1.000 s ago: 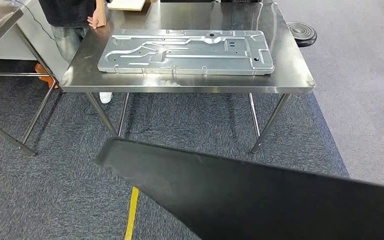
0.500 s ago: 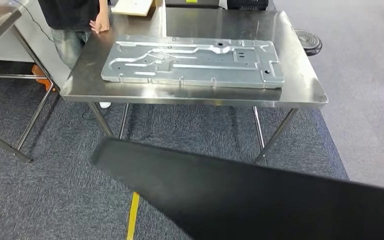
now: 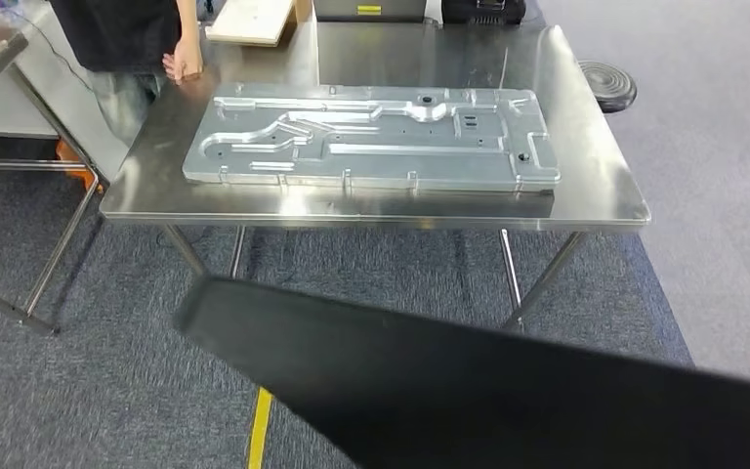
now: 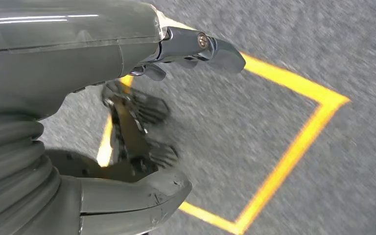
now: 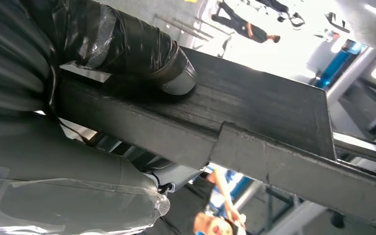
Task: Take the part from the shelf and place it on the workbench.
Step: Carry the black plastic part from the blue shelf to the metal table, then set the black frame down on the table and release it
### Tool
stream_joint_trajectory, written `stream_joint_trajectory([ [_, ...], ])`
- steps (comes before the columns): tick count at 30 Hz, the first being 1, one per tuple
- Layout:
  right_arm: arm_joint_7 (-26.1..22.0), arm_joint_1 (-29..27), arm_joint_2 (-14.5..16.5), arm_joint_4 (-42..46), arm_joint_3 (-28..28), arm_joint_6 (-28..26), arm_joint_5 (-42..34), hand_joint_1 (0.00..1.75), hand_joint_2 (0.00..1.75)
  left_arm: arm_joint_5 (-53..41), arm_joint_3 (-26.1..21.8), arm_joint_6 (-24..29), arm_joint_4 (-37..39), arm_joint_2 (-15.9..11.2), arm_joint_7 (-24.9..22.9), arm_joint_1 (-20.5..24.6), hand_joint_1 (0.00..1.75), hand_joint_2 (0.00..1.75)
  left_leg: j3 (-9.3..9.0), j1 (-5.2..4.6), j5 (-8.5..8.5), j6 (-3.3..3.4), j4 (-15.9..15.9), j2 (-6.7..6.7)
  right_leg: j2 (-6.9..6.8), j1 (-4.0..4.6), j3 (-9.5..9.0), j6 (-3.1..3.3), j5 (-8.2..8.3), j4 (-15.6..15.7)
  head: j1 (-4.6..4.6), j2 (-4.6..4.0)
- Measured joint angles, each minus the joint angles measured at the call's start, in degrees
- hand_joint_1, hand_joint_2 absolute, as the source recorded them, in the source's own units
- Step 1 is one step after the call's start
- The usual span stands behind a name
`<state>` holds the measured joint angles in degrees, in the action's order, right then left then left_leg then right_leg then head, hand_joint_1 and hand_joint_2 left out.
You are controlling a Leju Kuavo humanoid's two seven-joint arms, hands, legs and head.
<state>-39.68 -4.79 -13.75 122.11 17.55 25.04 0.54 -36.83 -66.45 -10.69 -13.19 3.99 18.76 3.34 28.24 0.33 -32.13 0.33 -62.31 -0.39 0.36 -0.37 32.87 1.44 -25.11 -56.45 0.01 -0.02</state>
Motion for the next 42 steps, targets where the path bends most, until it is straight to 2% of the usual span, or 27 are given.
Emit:
stream_joint_trajectory([
  [2,-0.18,0.55,0.48,0.08,0.00,-0.36,-0.22,1.75,1.75,-0.32,0.01,-0.01,-0.01,0.04,-0.01,0.08,0.00,1.75,4.78,0.27,-2.59,-0.62,-7.07,0.02,0.01,0.00,-0.91,0.26,-0.72,0.25,-0.03,0.01],
  [3,-0.23,0.70,0.67,0.11,0.00,-0.37,-0.51,1.75,1.75,-0.47,0.01,0.02,-0.01,0.03,-0.02,0.01,0.00,1.75,6.87,0.43,-3.85,-0.89,-9.36,0.03,0.11,-0.02,-1.35,0.23,-1.17,0.23,-0.02,0.01],
  [4,-0.27,0.81,0.89,0.11,0.00,-0.29,-0.91,1.75,1.75,-0.57,0.01,0.06,-0.01,0.01,-0.04,-0.08,0.00,1.75,8.28,0.59,-4.29,-1.11,-10.13,0.03,0.27,-0.07,-1.89,0.11,-1.67,0.19,-0.03,0.01],
  [5,-0.31,0.91,1.13,0.11,0.00,-0.19,-1.30,1.75,1.75,-0.69,0.01,0.10,-0.01,-0.04,-0.04,-0.15,0.00,1.75,8.78,0.73,-3.37,-1.26,-9.04,0.03,0.44,-0.15,-2.53,-0.07,-2.21,0.13,-0.03,0.01],
  [6,-0.34,1.04,1.40,0.12,0.00,-0.09,-1.63,1.75,1.75,-0.80,0.01,0.14,-0.01,-0.08,-0.06,-0.20,0.00,1.75,8.50,0.86,-1.10,-1.35,-6.37,0.00,0.61,-0.26,-3.24,-0.30,-2.79,0.04,-0.03,0.01],
  [7,-0.36,1.22,1.68,0.13,0.00,0.02,-1.90,1.75,1.75,-0.88,0.01,0.18,-0.01,-0.11,-0.09,-0.26,0.00,1.75,7.78,0.99,2.13,-1.38,-2.75,-0.14,0.76,-0.36,-3.86,-0.59,-3.39,-0.03,-0.03,0.01],
  [8,-0.36,1.42,1.93,0.13,0.01,0.17,-2.06,1.75,1.75,-0.92,0.01,0.24,-0.01,-0.14,-0.14,-0.31,0.00,1.75,7.16,0.98,4.40,-1.34,0.44,-0.31,0.98,-0.42,-4.41,-0.91,-3.95,-0.22,-0.02,0.00],
  [9,-0.37,1.64,2.15,0.16,0.03,0.33,-2.18,1.75,1.75,-0.95,0.01,0.31,-0.01,-0.16,-0.20,-0.37,0.00,1.75,6.68,0.91,5.81,-1.13,2.57,-0.47,1.20,-0.43,-4.68,-1.32,-4.46,-0.34,-0.02,0.00],
  [10,-0.37,1.80,2.32,0.21,0.04,0.48,-2.24,1.75,1.75,-0.97,0.01,0.36,-0.01,-0.17,-0.26,-0.42,0.00,1.75,6.49,0.81,6.51,-0.73,3.67,-0.59,1.41,-0.42,-4.93,-1.75,-4.81,-0.46,-0.02,0.00],
  [13,-0.38,2.10,2.59,0.50,0.10,0.64,-2.28,1.75,1.75,-1.04,0.01,0.46,-0.01,-0.19,-0.34,-0.35,0.00,1.75,5.33,0.78,6.66,0.75,4.38,-0.32,1.48,-0.40,-5.50,-2.81,-5.14,-1.09,-0.01,0.01],
  [15,-0.40,2.55,2.74,0.66,0.14,0.62,-2.26,1.75,1.75,-1.13,0.01,0.47,-0.01,-0.19,-0.31,-0.19,0.00,1.75,4.27,0.85,6.46,1.50,4.89,-0.03,0.80,-0.47,-4.10,-3.17,-6.64,-4.39,0.01,0.01],
  [18,-0.43,2.97,3.24,0.74,0.22,0.25,-1.70,1.75,1.75,-1.36,0.00,0.47,-0.01,-0.26,-0.26,-0.12,0.00,1.75,3.52,0.65,5.59,2.07,4.96,0.34,0.20,-0.50,2.66,-3.59,-10.98,-14.74,0.00,0.00],
  [19,-0.42,2.98,3.41,0.74,0.29,0.00,-1.41,1.75,1.75,-1.43,-0.01,0.48,-0.01,-0.30,-0.25,-0.13,0.00,1.75,3.17,0.56,5.21,2.09,4.95,0.38,0.14,-0.52,4.44,-3.62,-11.21,-16.53,0.00,0.00],
  [20,-0.42,3.00,3.55,0.75,0.40,-0.24,-1.17,1.75,1.75,-1.49,-0.01,0.48,-0.01,-0.35,-0.23,-0.13,0.00,1.75,2.68,0.48,4.79,2.07,4.94,0.38,0.07,-0.51,5.25,-3.56,-10.21,-16.36,0.01,0.00],
  [21,-0.41,3.04,3.64,0.79,0.52,-0.48,-1.02,1.75,1.75,-1.54,-0.02,0.47,-0.01,-0.38,-0.21,-0.13,0.00,1.75,2.05,0.40,4.34,2.01,4.94,0.38,0.00,-0.46,4.93,-3.32,-7.91,-14.02,0.01,0.00],
  [23,-0.41,3.19,3.77,0.91,0.81,-1.03,-0.78,1.75,1.75,-1.65,-0.02,0.46,-0.01,-0.40,-0.20,-0.16,0.00,1.75,0.72,0.29,3.39,1.77,5.08,0.38,-0.32,-0.09,2.88,-2.40,-2.42,-6.79,0.01,0.01],
  [25,-0.38,3.48,3.87,1.11,1.15,-1.62,-0.51,1.75,1.75,-1.81,-0.04,0.45,-0.01,-0.44,-0.20,-0.13,0.00,1.75,0.09,0.26,2.76,1.22,5.36,0.40,-0.72,0.52,1.89,-1.38,-0.22,-2.39,0.08,0.01],
  [27,-0.36,3.68,4.04,1.36,1.44,-1.95,-0.35,1.75,1.75,-1.91,-0.05,0.44,-0.01,-0.52,-0.19,-0.10,0.00,1.75,-0.29,0.18,2.81,0.44,5.16,0.53,-0.65,0.72,1.67,-0.69,-0.34,-1.51,0.14,0.02],
  [29,-0.36,3.80,4.25,1.58,1.63,-2.08,-0.26,1.75,1.75,-1.97,-0.06,0.44,-0.01,-0.67,-0.18,-0.08,0.00,1.75,-0.14,0.16,2.48,-0.11,3.28,0.61,-0.44,0.37,0.48,-0.11,-0.25,-0.75,0.13,0.02],
  [31,-0.36,4.01,4.49,1.69,1.83,-2.11,-0.22,1.75,1.75,-2.08,-0.07,0.40,-0.01,-0.79,-0.18,0.04,0.00,1.75,2.65,0.30,0.19,-0.57,-2.12,0.56,-0.43,0.10,-0.63,0.38,-0.61,-0.23,0.12,0.01],
  [33,-0.36,4.13,4.66,1.71,1.99,-2.11,-0.22,1.75,1.75,-2.14,-0.08,0.37,-0.01,-0.83,-0.18,0.05,0.00,1.75,7.14,0.39,-2.90,-1.07,-9.06,0.52,-0.33,0.08,-1.11,0.60,-1.13,-0.19,0.09,0.00],
  [34,-0.36,4.12,4.71,1.71,2.04,-2.11,-0.22,1.75,1.75,-2.14,-0.08,0.38,-0.01,-0.87,-0.18,-0.03,0.00,1.75,8.85,0.42,-3.41,-1.18,-11.02,0.52,-0.21,0.07,-1.38,0.56,-1.44,-0.21,0.09,0.00],
  [35,-0.36,4.11,4.72,1.71,2.09,-2.11,-0.22,1.75,1.75,-2.14,-0.08,0.38,-0.01,-0.91,-0.18,-0.11,0.00,1.75,9.72,0.44,-2.67,-1.23,-11.16,0.53,-0.10,0.05,-1.76,0.46,-1.79,-0.25,0.09,0.01],
  [36,-0.36,4.11,4.73,1.71,2.14,-2.11,-0.22,1.75,1.75,-2.14,-0.08,0.39,-0.01,-0.98,-0.18,-0.17,0.00,1.75,9.56,0.45,-0.67,-1.17,-9.25,0.53,0.00,0.03,-2.26,0.31,-2.19,-0.31,0.10,0.01],
  [38,-0.35,4.11,4.78,1.70,2.25,-2.13,-0.22,1.75,1.75,-2.14,-0.09,0.39,-0.01,-1.11,-0.19,-0.22,0.00,1.75,7.24,0.42,4.56,-0.95,-1.91,0.52,0.06,0.03,-3.52,-0.11,-3.11,-0.39,0.10,0.01],
  [40,-0.34,4.14,4.85,1.69,2.36,-2.18,-0.22,1.75,1.75,-2.14,-0.11,0.39,-0.01,-1.19,-0.19,-0.24,0.00,1.75,5.44,0.16,5.71,-0.46,3.32,0.58,0.07,0.12,-4.23,-0.75,-3.90,-0.42,0.10,0.02],
  [42,-0.34,4.16,4.87,1.69,2.44,-2.26,-0.23,1.75,1.75,-2.16,-0.15,0.41,-0.01,-1.23,-0.19,-0.34,0.00,1.75,4.88,0.02,5.15,0.47,4.63,0.63,0.08,0.22,-4.60,-1.54,-4.17,-0.71,0.10,0.02],
])
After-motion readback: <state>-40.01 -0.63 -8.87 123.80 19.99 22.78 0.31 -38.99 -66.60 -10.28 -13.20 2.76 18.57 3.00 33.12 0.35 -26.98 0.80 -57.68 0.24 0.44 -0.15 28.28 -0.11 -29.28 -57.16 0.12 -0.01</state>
